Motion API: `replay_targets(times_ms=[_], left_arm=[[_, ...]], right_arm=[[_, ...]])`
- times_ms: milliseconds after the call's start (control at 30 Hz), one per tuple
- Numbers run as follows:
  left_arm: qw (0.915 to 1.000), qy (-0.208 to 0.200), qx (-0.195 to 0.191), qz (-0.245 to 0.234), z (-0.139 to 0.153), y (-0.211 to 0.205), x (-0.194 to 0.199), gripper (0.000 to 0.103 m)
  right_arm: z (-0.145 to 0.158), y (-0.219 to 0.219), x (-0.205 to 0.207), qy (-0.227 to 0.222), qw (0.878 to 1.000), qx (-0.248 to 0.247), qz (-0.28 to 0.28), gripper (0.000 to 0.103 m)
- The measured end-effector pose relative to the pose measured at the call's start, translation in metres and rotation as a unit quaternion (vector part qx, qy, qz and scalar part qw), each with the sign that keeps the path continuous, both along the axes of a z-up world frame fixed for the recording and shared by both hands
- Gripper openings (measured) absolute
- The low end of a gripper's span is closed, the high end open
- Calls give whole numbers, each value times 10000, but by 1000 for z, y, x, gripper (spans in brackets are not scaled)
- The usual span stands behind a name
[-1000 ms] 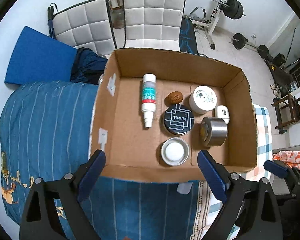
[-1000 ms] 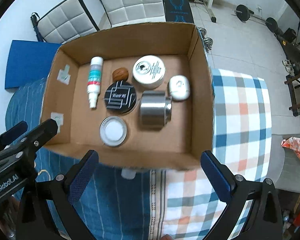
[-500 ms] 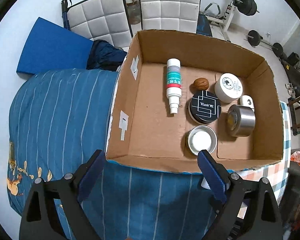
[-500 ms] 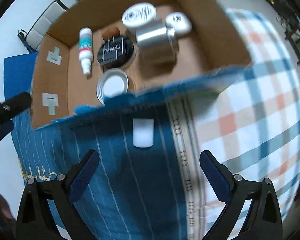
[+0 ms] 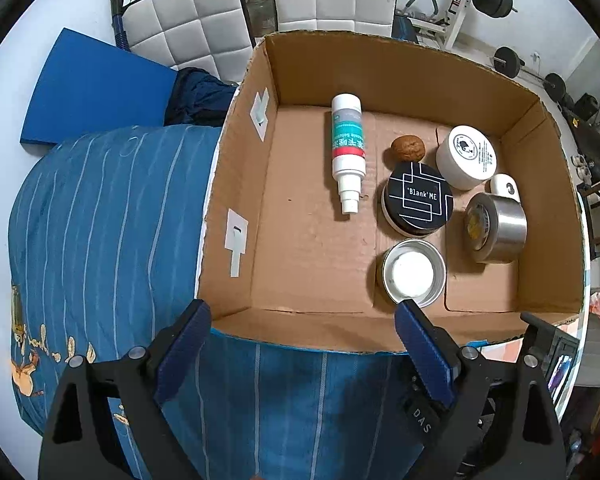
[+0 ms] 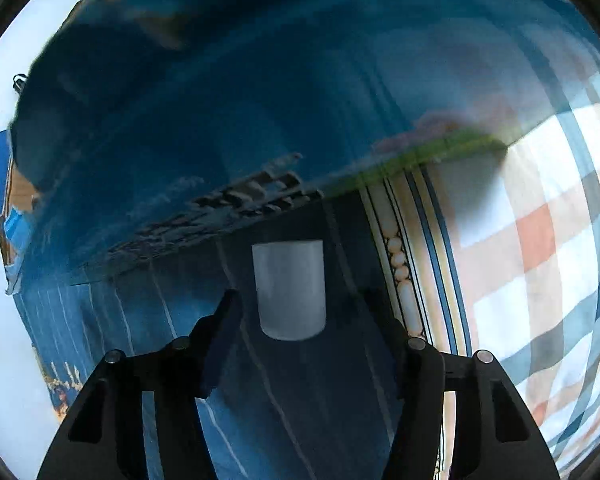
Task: Organize rigid objects
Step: 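Grasp the white cylinder with the right tool, then carry the white cylinder into the box and open the right tool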
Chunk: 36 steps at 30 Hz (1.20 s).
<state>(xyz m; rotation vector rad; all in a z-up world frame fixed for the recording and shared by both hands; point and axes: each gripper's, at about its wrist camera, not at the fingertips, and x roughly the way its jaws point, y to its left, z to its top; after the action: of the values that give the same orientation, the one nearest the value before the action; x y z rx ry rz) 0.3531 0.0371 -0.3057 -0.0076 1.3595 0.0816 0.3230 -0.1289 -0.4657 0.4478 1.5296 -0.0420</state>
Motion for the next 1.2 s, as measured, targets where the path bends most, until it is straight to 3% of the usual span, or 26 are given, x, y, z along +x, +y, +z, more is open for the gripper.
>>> replay_targets(times_ms=[33,100,367,633,933,1200], left_arm=[[10000,6,-20,-3,-1,0,0,94],[9999,24,-111,23,-1,0,-1,94],[9994,93,-323,79,-3,-4,-12,94],[9991,57,-416,11,3,-17,-41,94],[9975,-151,-685,-27,30,-18,-63,94],[9949,-335,-929,195,48,12,-39,94]], right_arm=[[0,1,0,-9,10000,-45,14,53],[0,4,2,-9,9998,-182,92,34],[4,5,-7,69,9977,-376,565,34],[35,3,-47,-289,9911,-542,1180,34],[104,-22,-74,-883,9875,-253,1283,34],[176,-44,-38,-1483,9817,-33,1197,34]])
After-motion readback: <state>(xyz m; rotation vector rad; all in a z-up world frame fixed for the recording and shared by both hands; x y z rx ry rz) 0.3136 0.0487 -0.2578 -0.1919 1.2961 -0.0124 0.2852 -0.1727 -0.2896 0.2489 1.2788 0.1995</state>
